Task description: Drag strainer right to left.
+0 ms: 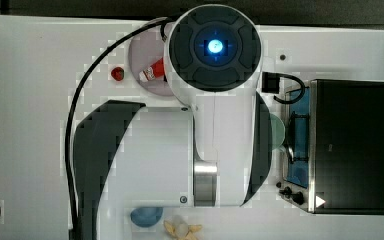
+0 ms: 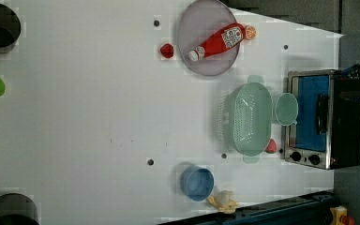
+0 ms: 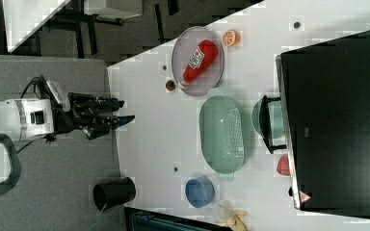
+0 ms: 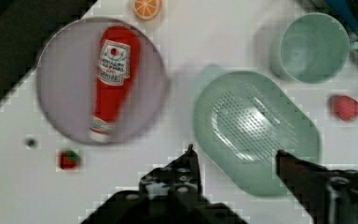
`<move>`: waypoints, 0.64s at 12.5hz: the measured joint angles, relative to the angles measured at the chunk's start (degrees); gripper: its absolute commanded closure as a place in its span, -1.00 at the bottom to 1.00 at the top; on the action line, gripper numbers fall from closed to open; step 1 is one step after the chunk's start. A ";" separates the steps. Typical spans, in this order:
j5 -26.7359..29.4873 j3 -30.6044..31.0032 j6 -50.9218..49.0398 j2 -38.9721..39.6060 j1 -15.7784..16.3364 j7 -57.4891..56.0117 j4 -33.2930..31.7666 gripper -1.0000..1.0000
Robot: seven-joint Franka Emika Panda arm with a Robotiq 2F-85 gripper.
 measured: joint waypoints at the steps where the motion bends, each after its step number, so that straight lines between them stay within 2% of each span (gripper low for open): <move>1: -0.07 -0.56 -4.04 -6.08 0.12 0.01 -7.05 -0.59; 3: -1.69 -1.83 -12.22 -20.02 -0.12 0.16 -18.18 -1.00; 5: -2.51 -3.88 -11.68 -29.93 -0.77 0.24 -21.88 -1.00; 8: -0.91 -4.33 -6.46 -33.17 -2.13 1.61 -20.65 -1.00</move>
